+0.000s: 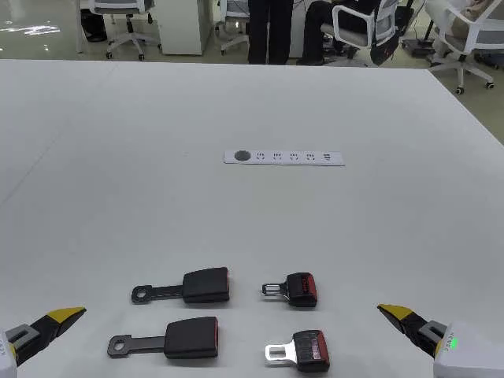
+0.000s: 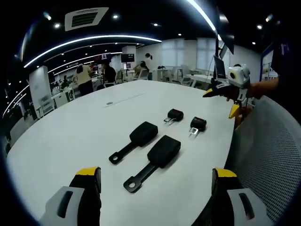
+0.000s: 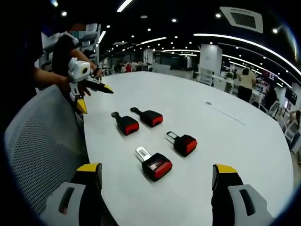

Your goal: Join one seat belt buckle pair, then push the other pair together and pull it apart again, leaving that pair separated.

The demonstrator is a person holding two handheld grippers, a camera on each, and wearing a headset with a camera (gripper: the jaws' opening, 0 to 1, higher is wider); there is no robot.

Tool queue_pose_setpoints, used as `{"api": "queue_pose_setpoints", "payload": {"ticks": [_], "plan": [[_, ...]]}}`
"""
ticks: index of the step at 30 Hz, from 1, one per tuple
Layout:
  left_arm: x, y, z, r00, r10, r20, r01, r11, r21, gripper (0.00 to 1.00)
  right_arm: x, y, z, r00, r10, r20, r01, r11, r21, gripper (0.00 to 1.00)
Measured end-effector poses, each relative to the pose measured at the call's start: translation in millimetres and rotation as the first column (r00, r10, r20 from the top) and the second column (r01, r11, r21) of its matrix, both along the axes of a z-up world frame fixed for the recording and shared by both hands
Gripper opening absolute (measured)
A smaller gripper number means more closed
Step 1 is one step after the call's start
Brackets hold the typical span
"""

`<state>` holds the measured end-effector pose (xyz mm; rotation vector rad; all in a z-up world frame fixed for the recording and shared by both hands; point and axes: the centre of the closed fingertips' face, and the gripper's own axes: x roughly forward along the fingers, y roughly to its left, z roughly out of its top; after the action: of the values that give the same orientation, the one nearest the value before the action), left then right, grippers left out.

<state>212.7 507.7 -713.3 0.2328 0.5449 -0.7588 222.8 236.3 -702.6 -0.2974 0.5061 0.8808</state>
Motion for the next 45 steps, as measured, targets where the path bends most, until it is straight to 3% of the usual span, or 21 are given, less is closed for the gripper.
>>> {"api": "queue_pose_setpoints", "payload": {"ticks": [32, 45], "plan": [[-1.0, -1.3, -1.4, 1.000, -0.009, -0.004, 0.009, 1.000, 0.006, 1.00, 1.3, -4.2, 0.6, 1.000, 0.000, 0.005, 0.000, 1.000, -0.012, 0.99], [-1.0, -5.5, 4.5, 1.000, -0.011, -0.004, 0.011, 1.000, 0.003, 1.00, 0.5, -4.0, 0.6, 1.000, 0.000, -0.002, 0.000, 1.000, -0.015, 0.99]]}}
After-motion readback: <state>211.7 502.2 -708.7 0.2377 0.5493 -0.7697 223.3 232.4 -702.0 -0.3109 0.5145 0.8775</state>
